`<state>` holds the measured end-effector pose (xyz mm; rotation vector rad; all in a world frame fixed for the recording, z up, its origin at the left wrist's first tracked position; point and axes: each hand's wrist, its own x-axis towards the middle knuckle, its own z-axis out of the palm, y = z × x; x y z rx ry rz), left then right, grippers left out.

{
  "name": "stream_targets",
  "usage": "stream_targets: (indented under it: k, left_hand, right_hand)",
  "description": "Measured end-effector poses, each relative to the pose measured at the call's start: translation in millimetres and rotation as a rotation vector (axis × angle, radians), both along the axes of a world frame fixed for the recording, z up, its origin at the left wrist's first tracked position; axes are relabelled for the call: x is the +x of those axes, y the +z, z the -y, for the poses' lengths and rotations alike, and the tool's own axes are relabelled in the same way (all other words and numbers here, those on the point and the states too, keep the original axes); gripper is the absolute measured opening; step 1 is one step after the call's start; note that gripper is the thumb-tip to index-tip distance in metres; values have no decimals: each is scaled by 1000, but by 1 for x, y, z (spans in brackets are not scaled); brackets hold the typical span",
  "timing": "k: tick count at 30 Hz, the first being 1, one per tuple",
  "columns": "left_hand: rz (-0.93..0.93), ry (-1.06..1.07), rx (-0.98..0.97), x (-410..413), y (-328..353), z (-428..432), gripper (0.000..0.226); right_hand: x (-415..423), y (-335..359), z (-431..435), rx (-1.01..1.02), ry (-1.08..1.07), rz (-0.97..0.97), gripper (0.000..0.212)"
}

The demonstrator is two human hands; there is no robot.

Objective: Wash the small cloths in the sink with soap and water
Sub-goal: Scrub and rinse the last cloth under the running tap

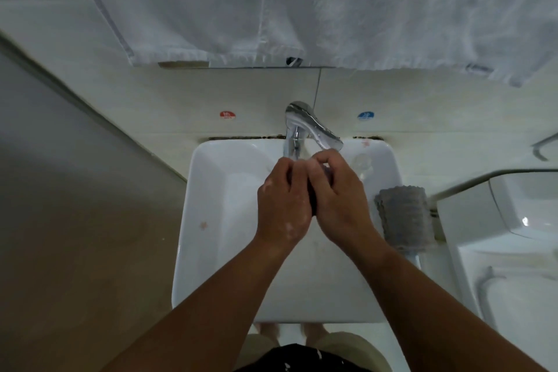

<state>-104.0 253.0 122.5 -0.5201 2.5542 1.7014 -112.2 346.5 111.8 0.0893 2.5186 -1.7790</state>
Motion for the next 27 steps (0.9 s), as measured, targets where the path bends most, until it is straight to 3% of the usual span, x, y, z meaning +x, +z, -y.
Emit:
stream_targets:
  k: [8,10,13,17,20,22,24,25,27]
  left_hand:
    - [231,-47,128,49,-52,5,21]
    - [235,-46,96,53,-56,6,23]
    - [214,18,108,53,-58,7,28]
    - [107,49,59,55,-61,6,47]
    - [24,2,-10,53,-66,10,55]
    - [51,-16,4,50,-63,11,50]
    - [131,-20,132,50,-64,13,38]
    - [126,-63,85,54,-66,15,32]
    - [115,-99,38,52,-61,15,32]
  right_hand:
    - [52,-57,-1,60,-96,166,12]
    - [58,-66,1,66,-18,156,17]
    - [61,-69,4,98,99,67,20]
    - [59,-69,7,161,62,-74,11]
    - [57,-71,8,216,100,-157,25]
    - [55,-72,7,408,159,-353,29]
    - [53,-75,6,644,245,-548,19]
    - [52,-75,5,692,272,-599,16]
    - [50,-77,5,724,288,-672,32]
